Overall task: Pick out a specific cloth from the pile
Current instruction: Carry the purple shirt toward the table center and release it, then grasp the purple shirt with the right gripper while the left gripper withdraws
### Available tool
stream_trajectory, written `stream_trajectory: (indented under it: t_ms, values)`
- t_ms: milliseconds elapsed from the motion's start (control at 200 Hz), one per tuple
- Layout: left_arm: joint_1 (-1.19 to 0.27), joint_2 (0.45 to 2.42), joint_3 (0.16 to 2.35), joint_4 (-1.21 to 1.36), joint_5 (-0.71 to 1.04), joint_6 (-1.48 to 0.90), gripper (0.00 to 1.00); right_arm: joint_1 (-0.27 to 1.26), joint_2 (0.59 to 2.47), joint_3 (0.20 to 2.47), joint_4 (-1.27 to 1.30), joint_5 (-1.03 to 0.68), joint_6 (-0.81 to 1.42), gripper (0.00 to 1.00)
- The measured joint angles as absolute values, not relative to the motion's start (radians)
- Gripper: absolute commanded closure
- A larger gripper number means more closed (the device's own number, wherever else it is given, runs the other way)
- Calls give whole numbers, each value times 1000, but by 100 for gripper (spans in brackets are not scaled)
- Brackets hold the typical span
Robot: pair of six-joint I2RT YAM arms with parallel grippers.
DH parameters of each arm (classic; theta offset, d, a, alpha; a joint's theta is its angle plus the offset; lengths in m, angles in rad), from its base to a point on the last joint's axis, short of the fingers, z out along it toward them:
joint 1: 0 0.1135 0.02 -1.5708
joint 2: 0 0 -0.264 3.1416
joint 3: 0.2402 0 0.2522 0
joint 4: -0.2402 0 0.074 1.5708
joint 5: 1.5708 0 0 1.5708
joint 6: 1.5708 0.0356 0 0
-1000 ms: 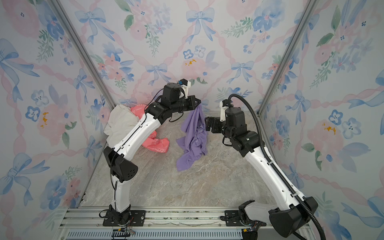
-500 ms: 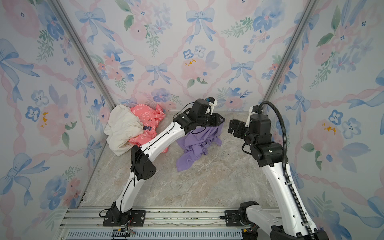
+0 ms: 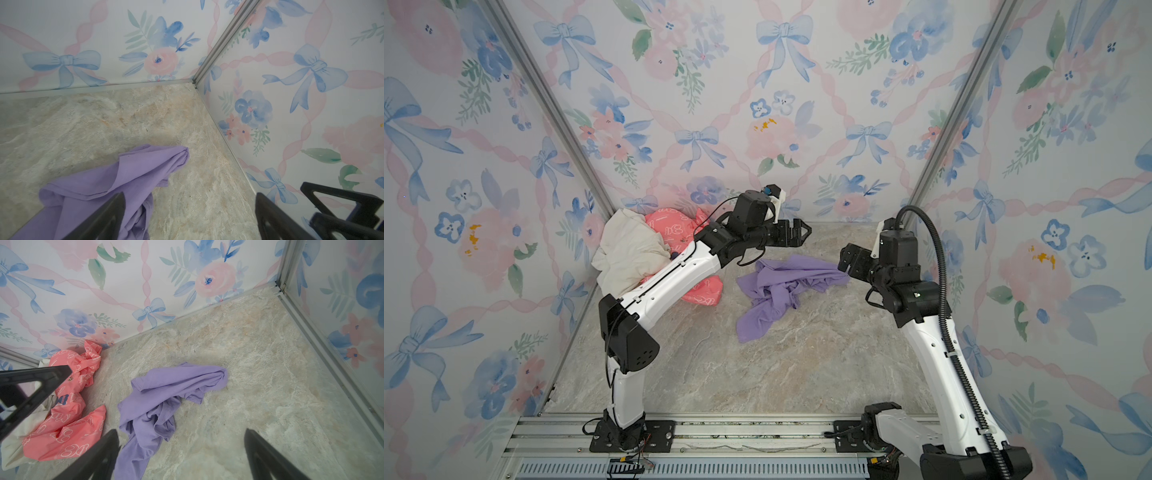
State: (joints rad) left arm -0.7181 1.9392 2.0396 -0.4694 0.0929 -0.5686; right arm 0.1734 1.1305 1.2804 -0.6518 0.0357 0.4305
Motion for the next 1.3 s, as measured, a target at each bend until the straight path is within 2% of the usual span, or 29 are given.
stream_trajectory:
  t_ms: [230,465,675,910,1040,1100,1190,1300]
  values:
    - [-635,1727,1867,-466,-9,-521,2,358,1304,1295,-625,69,411,5]
    - [-558,1620,1735,-467,-47,-478,2,501,1538,1343,-564,95,448,11]
    - [-492,1536,1626,-469,-44,-461,2,527,1746,1412,-468,99,575,17]
    - [-457,1451,1547,-468,-25,-433,2,517,1922,1442,-372,94,820,23]
    - [-440,1428,1520,-469,-8,-421,2,513,1994,1485,-361,96,939,38]
    - [-430,1423,1512,-469,1,-419,2,511,2019,1505,-359,96,973,50]
    - [-416,1422,1504,-469,13,-419,2,507,2039,1520,-365,101,1021,72]
    - [-408,1422,1500,-469,20,-414,2,501,2040,1522,-373,110,1060,89]
